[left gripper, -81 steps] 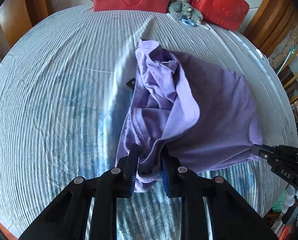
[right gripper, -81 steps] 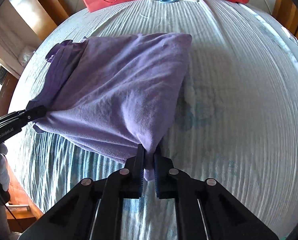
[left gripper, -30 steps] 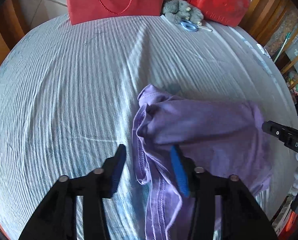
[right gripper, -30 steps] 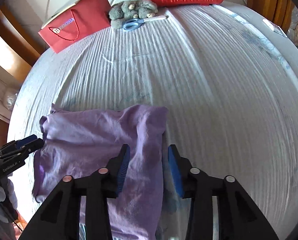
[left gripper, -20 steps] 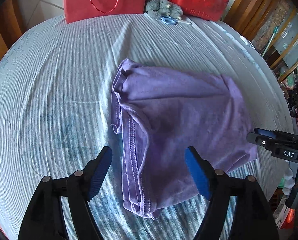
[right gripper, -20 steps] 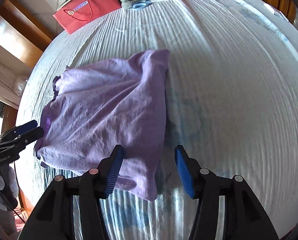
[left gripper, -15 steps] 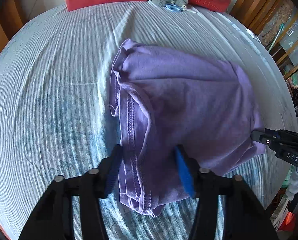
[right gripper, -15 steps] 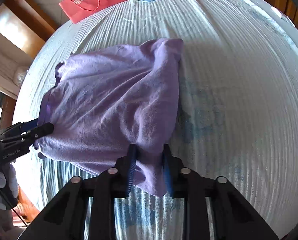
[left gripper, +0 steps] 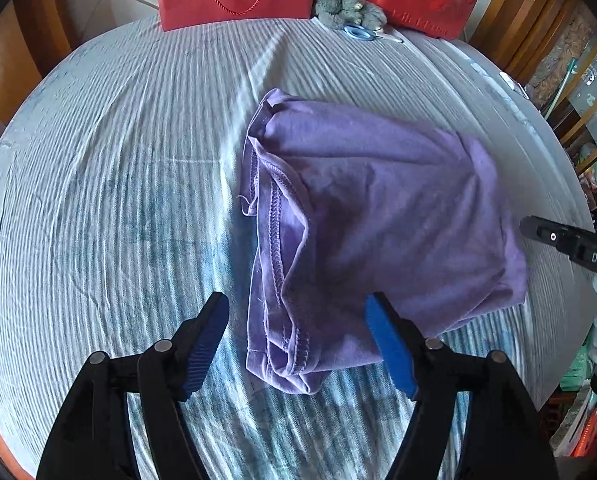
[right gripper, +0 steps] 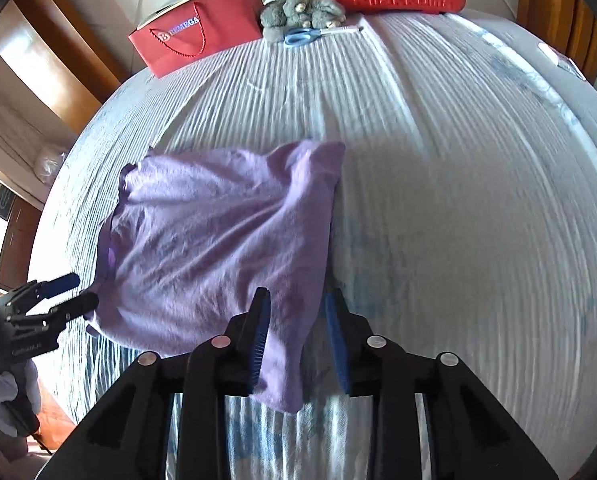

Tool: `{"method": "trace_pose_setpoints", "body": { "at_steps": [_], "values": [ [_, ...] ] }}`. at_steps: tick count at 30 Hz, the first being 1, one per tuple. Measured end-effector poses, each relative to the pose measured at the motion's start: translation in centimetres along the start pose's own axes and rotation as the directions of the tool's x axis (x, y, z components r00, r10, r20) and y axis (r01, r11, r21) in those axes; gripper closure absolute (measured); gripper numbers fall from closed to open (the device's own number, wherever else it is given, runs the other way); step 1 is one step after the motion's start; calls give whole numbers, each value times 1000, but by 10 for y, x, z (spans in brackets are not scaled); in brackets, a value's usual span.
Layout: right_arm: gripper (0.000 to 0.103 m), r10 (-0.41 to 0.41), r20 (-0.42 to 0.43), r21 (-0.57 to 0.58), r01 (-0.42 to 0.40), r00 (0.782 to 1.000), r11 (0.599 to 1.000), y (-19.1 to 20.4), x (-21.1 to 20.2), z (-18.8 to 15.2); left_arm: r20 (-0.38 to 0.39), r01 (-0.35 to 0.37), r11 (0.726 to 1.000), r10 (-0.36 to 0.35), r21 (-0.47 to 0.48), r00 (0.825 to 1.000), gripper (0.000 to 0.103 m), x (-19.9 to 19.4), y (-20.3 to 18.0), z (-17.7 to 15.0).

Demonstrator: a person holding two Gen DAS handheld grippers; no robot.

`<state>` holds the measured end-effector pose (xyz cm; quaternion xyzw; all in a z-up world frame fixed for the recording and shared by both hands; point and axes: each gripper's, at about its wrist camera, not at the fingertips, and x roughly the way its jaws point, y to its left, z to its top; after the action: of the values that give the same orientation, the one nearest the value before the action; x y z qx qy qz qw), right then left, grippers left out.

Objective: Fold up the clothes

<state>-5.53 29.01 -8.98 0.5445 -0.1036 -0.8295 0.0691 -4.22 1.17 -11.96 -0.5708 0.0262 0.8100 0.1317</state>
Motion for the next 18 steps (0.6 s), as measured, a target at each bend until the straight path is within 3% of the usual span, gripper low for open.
{"method": "trace_pose_setpoints", "body": {
  "at_steps": [6, 10, 18],
  "values": [
    [63, 1, -5, -44, -1, 1000, 999, -2, 13, 33, -57, -13, 999, 11, -47, 998, 29, 26, 3, -7],
    [48, -4, -18, -63, 3, 1000, 998, 1, 30, 52, -35, -32, 999, 30, -42, 999, 26, 30, -3, -5],
    [48, -16, -60, -123, 8, 998, 992, 5, 59, 75, -42, -64, 997, 62, -45, 997, 28, 33, -14, 4]
  ]
}}
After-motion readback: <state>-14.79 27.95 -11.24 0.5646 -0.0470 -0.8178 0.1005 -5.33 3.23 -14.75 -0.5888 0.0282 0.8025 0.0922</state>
